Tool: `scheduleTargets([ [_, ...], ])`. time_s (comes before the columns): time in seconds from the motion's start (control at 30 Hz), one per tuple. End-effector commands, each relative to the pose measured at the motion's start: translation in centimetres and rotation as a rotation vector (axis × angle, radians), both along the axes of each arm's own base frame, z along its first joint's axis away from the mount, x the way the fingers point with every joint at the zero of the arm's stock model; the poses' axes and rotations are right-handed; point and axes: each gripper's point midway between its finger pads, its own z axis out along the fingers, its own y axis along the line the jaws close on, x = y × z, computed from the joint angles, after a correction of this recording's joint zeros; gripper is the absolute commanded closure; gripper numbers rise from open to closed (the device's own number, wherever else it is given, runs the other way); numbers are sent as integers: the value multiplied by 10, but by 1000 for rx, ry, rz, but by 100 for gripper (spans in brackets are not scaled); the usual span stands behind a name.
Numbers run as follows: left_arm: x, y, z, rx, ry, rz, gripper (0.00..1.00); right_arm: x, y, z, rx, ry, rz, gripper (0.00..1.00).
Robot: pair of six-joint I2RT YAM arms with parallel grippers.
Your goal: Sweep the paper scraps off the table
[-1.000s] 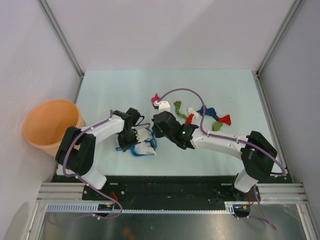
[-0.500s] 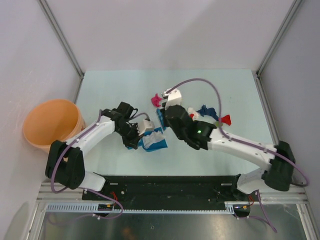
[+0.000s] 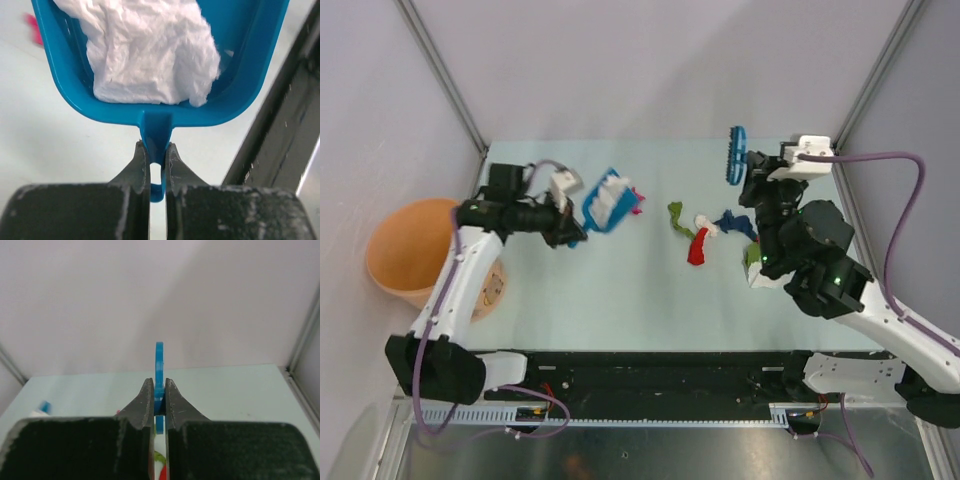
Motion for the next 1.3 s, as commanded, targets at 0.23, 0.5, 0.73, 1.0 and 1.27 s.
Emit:
scheduleTargets([
  [0.23,12,90,146,-310,-141,594,100,9,-1,-57,-54,165,10,100],
  [0.5,-20,172,181,-525,-199,966,100,11,13,-75,-80,204,64,100],
  [0.73,-41,223,148,-830,-34,1208,100,11,20,-89,-113,233,86,100],
  [1.0,-43,239,116,-985,110,1270,100,13,26,-92,-122,235,107,100],
  [1.27,-42,245,120,-1025,143,1264,100,16,33,-96,-131,238,119,100],
])
